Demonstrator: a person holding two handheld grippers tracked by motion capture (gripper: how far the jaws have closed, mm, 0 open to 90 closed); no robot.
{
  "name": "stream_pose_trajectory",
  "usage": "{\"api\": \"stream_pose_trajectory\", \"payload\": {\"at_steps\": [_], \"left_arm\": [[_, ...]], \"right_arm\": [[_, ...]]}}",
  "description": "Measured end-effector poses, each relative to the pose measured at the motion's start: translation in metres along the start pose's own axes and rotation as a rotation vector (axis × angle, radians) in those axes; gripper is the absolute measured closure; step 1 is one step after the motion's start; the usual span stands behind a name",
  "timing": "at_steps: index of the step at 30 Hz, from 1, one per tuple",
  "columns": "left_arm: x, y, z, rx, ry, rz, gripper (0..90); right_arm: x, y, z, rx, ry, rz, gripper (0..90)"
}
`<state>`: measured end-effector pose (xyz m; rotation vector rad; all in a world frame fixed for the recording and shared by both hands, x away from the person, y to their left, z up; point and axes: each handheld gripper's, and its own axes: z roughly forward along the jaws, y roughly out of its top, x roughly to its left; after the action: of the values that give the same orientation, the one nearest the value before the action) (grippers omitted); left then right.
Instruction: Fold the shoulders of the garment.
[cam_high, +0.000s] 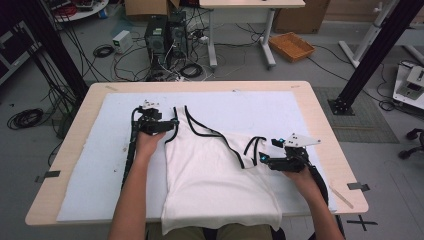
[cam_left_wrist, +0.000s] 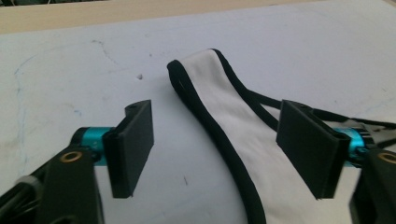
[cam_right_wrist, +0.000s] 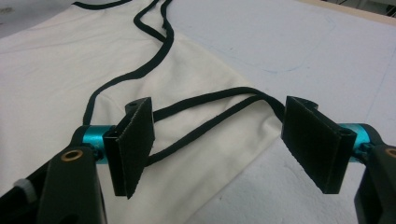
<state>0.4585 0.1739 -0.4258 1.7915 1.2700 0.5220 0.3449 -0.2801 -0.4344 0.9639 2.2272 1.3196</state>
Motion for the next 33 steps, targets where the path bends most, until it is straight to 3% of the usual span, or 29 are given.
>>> {"api": "stream_pose_trajectory", "payload": {"at_steps": [3, 4, 6, 10, 12, 13, 14, 15, 16, 17, 19, 20, 21, 26, 27, 29, 33], "left_arm": [[-0.014, 0.003, 0.014, 0.081, 0.036, 0.090, 33.8], [-0.014, 0.003, 0.014, 0.081, 0.036, 0.090, 40.1], [-0.024, 0.004, 0.027, 0.161, 0.080, 0.157, 42.7], [-0.028, 0.002, 0.035, 0.180, 0.062, 0.153, 51.7], [-0.028, 0.000, 0.037, 0.185, 0.048, 0.133, 66.9], [-0.027, 0.000, 0.037, 0.180, 0.027, 0.100, 71.5], [-0.027, 0.000, 0.037, 0.180, 0.027, 0.100, 79.2], [-0.026, -0.001, 0.036, 0.183, 0.006, 0.070, 82.9], [-0.026, -0.001, 0.036, 0.183, 0.006, 0.070, 84.0], [-0.023, -0.001, 0.032, 0.158, -0.013, 0.019, 84.6], [-0.021, -0.002, 0.024, 0.080, -0.040, -0.020, 85.3], [-0.021, -0.002, 0.024, 0.080, -0.040, -0.020, 85.3], [-0.020, -0.003, 0.014, 0.035, -0.102, -0.029, 85.3], [-0.023, -0.015, -0.009, -0.064, -0.263, -0.060, 85.2], [-0.023, -0.015, -0.009, -0.064, -0.263, -0.060, 85.2], [-0.030, -0.026, -0.020, -0.069, -0.332, -0.034, 85.1], [-0.040, -0.039, -0.034, -0.065, -0.357, 0.013, 85.1]], "right_arm": [[-0.002, -0.002, 0.000, 0.001, -0.008, 0.009, 25.6], [-0.002, -0.002, -0.001, 0.002, -0.008, 0.014, 25.6], [-0.003, -0.004, -0.002, 0.002, -0.011, 0.011, 25.6], [-0.004, -0.007, -0.006, 0.012, -0.030, 0.002, 25.7], [-0.007, -0.009, -0.011, 0.001, -0.038, 0.020, 25.9], [-0.009, -0.010, -0.013, -0.007, -0.040, 0.028, 25.9], [-0.009, -0.010, -0.013, -0.007, -0.040, 0.028, 25.9], [-0.011, -0.011, -0.017, -0.023, -0.047, 0.041, 25.8], [-0.011, -0.011, -0.017, -0.023, -0.047, 0.041, 25.8], [-0.013, -0.012, -0.019, -0.033, -0.051, 0.056, 25.9], [-0.014, -0.013, -0.021, -0.034, -0.056, 0.058, 26.0], [-0.014, -0.013, -0.021, -0.031, -0.058, 0.061, 26.0], [-0.014, -0.014, -0.021, -0.032, -0.058, 0.062, 26.0], [-0.012, -0.014, -0.024, -0.036, -0.065, 0.057, 26.2], [-0.012, -0.014, -0.024, -0.036, -0.065, 0.057, 26.2], [-0.009, -0.014, -0.027, -0.047, -0.066, 0.057, 26.2], [-0.008, -0.013, -0.028, -0.051, -0.068, 0.054, 26.2]]}}
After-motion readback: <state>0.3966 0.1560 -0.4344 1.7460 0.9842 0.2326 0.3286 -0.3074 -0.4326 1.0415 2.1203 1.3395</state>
